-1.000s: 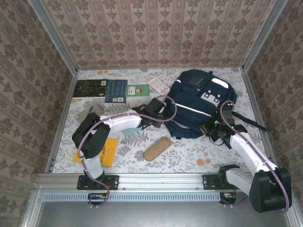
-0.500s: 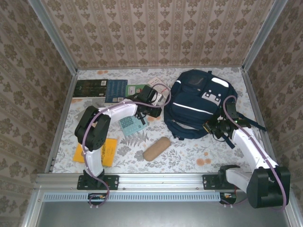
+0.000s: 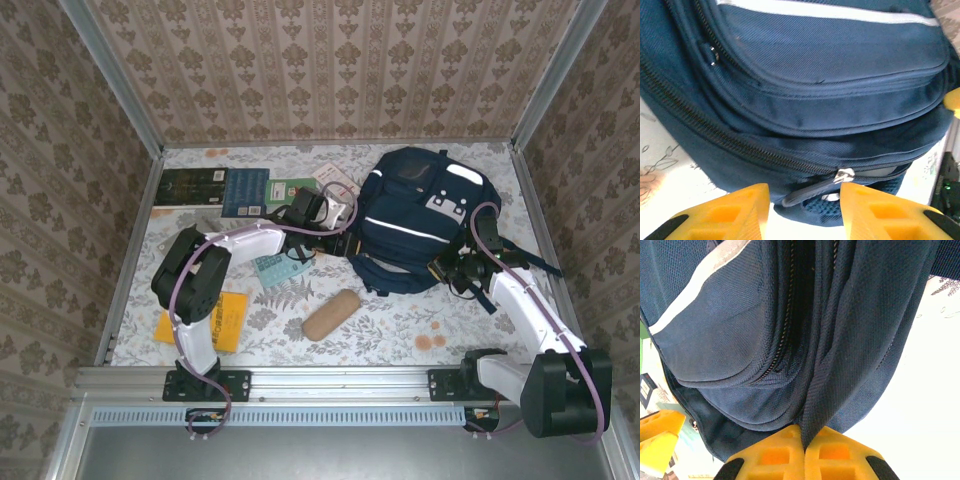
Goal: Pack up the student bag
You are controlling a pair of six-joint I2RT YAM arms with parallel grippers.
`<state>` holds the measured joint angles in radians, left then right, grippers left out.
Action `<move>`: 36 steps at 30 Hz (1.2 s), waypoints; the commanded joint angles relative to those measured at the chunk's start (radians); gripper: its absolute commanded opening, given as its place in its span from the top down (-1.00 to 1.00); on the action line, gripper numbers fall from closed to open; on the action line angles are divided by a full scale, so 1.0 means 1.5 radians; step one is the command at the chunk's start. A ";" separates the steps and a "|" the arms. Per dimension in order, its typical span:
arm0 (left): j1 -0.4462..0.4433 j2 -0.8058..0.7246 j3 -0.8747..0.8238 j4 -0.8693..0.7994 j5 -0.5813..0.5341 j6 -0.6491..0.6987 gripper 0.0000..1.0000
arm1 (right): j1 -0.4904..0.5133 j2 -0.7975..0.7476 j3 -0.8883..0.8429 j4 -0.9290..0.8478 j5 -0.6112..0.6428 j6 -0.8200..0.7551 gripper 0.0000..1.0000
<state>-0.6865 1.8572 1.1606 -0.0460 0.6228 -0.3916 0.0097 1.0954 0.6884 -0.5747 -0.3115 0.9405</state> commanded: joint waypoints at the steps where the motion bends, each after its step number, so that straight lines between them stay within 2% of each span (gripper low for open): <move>1: 0.001 0.008 -0.009 0.035 0.039 -0.027 0.14 | -0.004 0.000 0.017 0.021 -0.012 -0.015 1.00; 13: -0.014 0.033 0.000 0.012 0.022 -0.016 0.00 | -0.004 -0.003 0.011 0.021 -0.013 -0.014 1.00; 17: -0.017 0.033 -0.004 0.023 0.034 -0.020 0.01 | -0.004 -0.002 0.008 0.021 -0.013 -0.012 1.00; 26: -0.020 0.012 -0.023 0.040 0.059 -0.026 0.25 | -0.004 -0.002 0.000 0.022 -0.014 -0.009 1.00; 36: -0.030 0.007 -0.032 0.047 0.088 -0.022 0.20 | -0.004 -0.002 -0.007 0.042 -0.015 -0.005 1.00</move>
<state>-0.7197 1.8915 1.1259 0.0086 0.6945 -0.4301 0.0090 1.0950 0.6788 -0.5636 -0.3180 0.9382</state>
